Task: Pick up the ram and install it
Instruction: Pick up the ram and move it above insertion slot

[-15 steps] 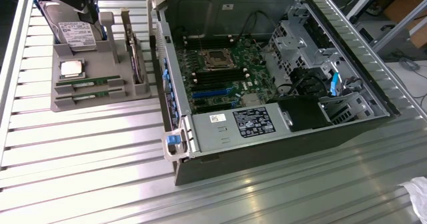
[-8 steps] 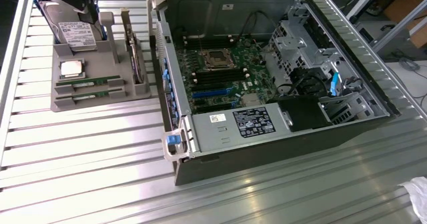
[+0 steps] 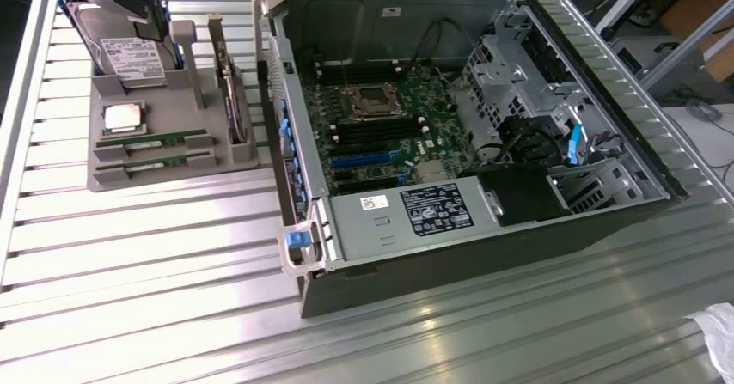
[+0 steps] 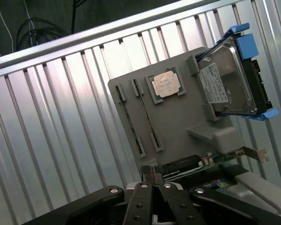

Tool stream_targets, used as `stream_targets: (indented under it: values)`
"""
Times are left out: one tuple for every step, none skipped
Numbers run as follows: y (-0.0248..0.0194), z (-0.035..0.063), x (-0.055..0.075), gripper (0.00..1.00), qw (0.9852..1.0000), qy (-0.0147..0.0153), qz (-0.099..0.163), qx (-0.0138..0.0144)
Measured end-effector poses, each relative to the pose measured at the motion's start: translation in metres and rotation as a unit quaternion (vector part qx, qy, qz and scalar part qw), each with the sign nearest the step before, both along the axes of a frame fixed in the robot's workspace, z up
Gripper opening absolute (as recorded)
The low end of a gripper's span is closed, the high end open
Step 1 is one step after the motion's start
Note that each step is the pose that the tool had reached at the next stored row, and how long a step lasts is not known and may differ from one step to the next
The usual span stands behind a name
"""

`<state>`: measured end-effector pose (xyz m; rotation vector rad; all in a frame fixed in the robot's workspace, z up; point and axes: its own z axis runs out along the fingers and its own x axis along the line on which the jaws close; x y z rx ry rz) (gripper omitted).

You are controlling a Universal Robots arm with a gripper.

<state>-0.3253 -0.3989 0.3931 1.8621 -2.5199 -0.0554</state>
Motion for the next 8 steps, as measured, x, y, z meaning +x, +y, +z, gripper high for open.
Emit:
stream_targets:
  values:
    - [0.0000, 0.0000, 0.0000, 0.11, 1.0000, 0.0000, 0.002, 0.0000]
    - [0.0000, 0.0000, 0.0000, 0.11, 1.0000, 0.0000, 0.007, 0.0000]
    - [0.0000, 0.0000, 0.0000, 0.11, 0.9999, 0.0000, 0.010, 0.0000]
    - [0.0000, 0.0000, 0.0000, 0.11, 0.9999, 0.0000, 0.017, 0.0000]
    - [0.0000, 0.0000, 0.0000, 0.11, 0.9998, 0.0000, 0.021, 0.0000]
    - [0.0000, 0.0000, 0.0000, 0.11, 0.9996, 0.0000, 0.028, 0.0000]
    - [0.0000, 0.0000, 0.0000, 0.11, 0.9995, 0.0000, 0.032, 0.0000]
    - [0.0000, 0.0000, 0.0000, 0.11, 0.9994, 0.0000, 0.035, 0.0000]
